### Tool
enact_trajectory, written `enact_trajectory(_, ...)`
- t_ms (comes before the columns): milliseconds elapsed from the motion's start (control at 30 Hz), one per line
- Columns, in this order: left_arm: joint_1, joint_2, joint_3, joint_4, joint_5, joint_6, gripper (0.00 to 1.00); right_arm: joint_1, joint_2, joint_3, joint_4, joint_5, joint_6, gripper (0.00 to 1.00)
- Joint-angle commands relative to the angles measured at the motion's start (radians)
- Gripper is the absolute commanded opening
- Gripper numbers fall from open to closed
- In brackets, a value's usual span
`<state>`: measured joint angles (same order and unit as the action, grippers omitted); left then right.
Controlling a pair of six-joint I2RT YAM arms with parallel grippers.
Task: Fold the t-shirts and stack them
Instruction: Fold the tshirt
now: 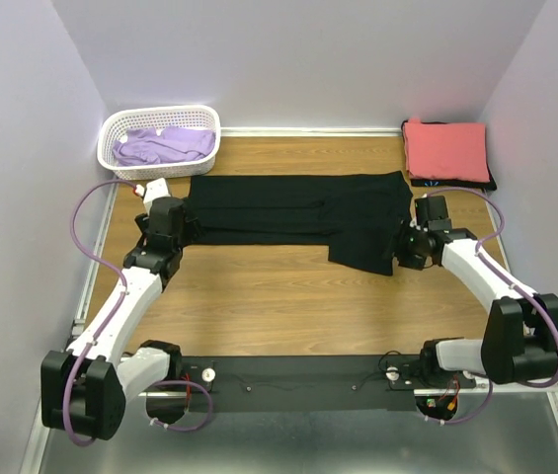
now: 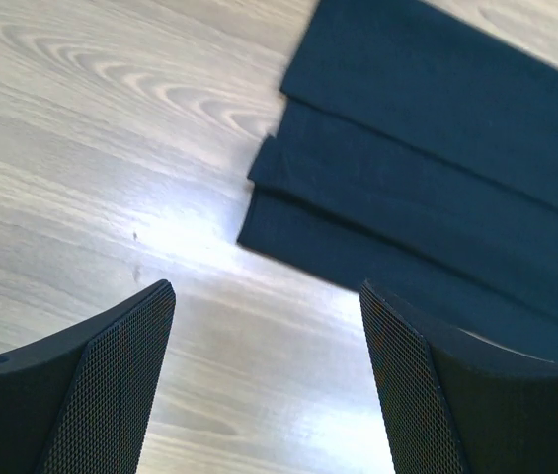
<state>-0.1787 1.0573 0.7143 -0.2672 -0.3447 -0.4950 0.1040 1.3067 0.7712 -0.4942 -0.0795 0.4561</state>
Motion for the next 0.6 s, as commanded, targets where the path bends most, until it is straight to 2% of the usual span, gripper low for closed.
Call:
enact_trajectory(0, -0.036, -0.028, -0.024, 0.048, -0.069, 0.027, 0.84, 0.006, -0.017, -0.029, -0.007, 0.004, 0.032, 0.59)
enact_trajectory(200, -0.044, 0.033, -0.001, 0.042, -0.086, 0.027, 0.84, 0.01, 0.037, -0.041, -0.006, 0.017, 0.046, 0.59)
enact_trajectory(567, -0.044, 0.035, 0.004, 0.049, -0.088, 0.024, 0.84, 0.016, 0.111, -0.082, 0.048, -0.014, 0.065, 0.56)
